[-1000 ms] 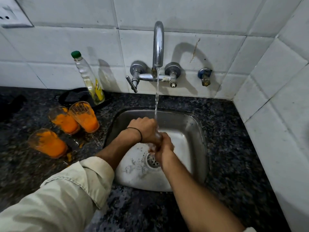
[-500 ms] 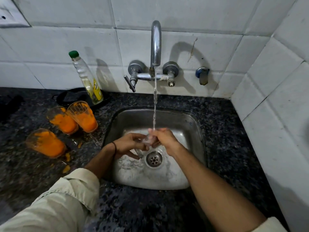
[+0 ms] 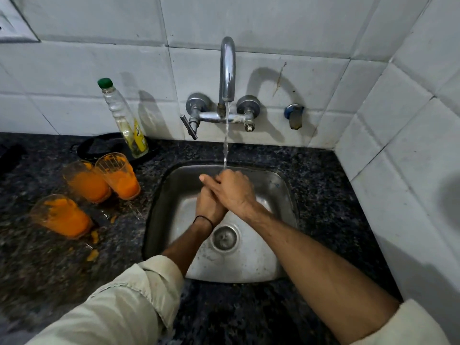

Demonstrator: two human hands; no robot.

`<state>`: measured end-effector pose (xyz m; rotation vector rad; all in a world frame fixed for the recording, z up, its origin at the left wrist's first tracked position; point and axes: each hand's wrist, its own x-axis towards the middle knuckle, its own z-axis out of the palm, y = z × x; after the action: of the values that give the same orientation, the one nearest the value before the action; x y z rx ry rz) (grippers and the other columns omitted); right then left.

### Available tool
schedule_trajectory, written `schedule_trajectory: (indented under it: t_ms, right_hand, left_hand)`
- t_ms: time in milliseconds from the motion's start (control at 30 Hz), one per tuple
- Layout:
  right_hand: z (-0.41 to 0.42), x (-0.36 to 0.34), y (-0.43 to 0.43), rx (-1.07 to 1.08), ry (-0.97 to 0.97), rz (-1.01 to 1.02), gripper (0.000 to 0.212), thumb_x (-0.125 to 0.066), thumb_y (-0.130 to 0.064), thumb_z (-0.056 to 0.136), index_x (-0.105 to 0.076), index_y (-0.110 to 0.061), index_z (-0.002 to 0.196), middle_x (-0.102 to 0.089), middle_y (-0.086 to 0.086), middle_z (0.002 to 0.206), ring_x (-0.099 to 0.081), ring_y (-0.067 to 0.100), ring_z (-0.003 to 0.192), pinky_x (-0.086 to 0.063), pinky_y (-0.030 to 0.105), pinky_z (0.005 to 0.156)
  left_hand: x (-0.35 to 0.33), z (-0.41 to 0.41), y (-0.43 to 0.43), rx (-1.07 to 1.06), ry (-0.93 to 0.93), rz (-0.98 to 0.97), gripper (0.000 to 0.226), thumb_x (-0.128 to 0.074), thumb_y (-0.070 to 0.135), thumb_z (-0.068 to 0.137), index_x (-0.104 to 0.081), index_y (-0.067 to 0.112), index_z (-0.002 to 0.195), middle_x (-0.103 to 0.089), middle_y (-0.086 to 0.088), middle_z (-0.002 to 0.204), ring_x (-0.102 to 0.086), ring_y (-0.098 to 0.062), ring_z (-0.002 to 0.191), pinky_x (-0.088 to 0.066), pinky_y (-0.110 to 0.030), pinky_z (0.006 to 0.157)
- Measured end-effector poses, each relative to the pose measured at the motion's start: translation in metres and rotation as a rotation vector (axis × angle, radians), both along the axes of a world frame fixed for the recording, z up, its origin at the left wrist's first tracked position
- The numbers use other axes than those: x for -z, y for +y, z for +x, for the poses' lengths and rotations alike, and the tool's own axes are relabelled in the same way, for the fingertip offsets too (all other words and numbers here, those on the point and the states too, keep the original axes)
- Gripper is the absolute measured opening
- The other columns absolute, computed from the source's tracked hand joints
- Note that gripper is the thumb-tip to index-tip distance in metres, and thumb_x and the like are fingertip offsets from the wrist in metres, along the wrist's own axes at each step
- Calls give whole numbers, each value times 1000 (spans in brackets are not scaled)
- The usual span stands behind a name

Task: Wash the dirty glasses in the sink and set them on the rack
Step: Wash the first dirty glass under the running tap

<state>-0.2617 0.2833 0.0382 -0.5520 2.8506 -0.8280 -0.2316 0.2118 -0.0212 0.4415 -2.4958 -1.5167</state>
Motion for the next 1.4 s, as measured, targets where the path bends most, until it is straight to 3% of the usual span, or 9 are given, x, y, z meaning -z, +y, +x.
schedule_trajectory:
  t_ms: [233, 367, 467, 700, 833, 933, 1167, 1300, 1400]
  right_hand:
    - [-17, -41, 26, -383, -123, -87, 46, -62, -32, 92, -54, -23, 48, -51, -8, 45, -45, 4, 42, -34, 17, 48]
    - [-14, -39, 6, -121, -83, -149, 41, -60, -34, 91, -60, -15, 54, -62, 3, 56, -58, 18, 55, -44, 30, 57]
    - [-6, -29, -11, 107, -31, -148, 47, -50, -41, 100, -56, -16, 61, -56, 0, 59, -54, 19, 57, -38, 30, 61]
    - [-21, -44, 19, -305, -68, -99, 41, -56, -40, 98, -65, -23, 61, -61, -4, 56, -60, 12, 53, -50, 28, 58]
    - [-19, -39, 10, -39, 1, -244, 48, -59, -41, 94, -63, -12, 57, -63, 3, 55, -60, 18, 52, -52, 36, 61]
    - [-11, -35, -3, 96, 30, -110, 50, -50, -52, 98, -66, -12, 72, -68, 8, 73, -66, 26, 70, -55, 38, 69]
    - [-29, -53, 30, -314, -128, -136, 43, -64, -42, 89, -69, -10, 60, -66, 5, 58, -59, 18, 52, -50, 34, 61]
    - [-21, -42, 15, -19, -4, -264, 47, -63, -41, 90, -61, -10, 54, -61, 0, 50, -57, 14, 49, -51, 33, 59]
    - [-8, -39, 0, 89, 81, -104, 46, -52, -44, 99, -61, -14, 66, -57, -2, 60, -53, 13, 55, -40, 29, 61]
  left_hand:
    - [-38, 11, -32, 514, -23, 566, 30, -77, 0, 68, -69, -2, 97, -73, -11, 88, -69, -23, 91, -57, -40, 89]
    - [-46, 3, -18, 163, 15, 202, 20, -76, 5, 78, -66, 11, 95, -69, 3, 83, -66, -13, 83, -52, -23, 70]
    - [-46, 5, 5, -184, -2, -126, 29, -62, 31, 91, -55, 15, 115, -64, 3, 94, -60, -17, 86, -50, -33, 70]
    - [-48, 1, -34, 428, -151, 582, 36, -74, 5, 79, -64, 4, 114, -72, -18, 104, -69, -31, 100, -56, -42, 91]
    - [-60, -4, -13, 141, -68, 91, 15, -73, 15, 84, -62, 13, 95, -69, -1, 87, -67, -18, 85, -53, -22, 68]
    - [-59, -1, 8, -129, 10, -110, 22, -63, 27, 90, -60, 14, 108, -66, -2, 96, -63, -20, 92, -52, -35, 77]
    - [-49, -2, -34, 480, -108, 646, 27, -72, -3, 81, -67, 3, 107, -72, -12, 94, -68, -24, 90, -55, -29, 75]
    - [-56, -11, -19, 225, -28, 239, 23, -76, 15, 79, -65, 13, 98, -69, -2, 87, -65, -18, 86, -53, -32, 76]
    - [-55, -12, 0, -82, -12, -151, 21, -64, 27, 90, -59, 15, 107, -64, 2, 91, -60, -16, 87, -51, -35, 81]
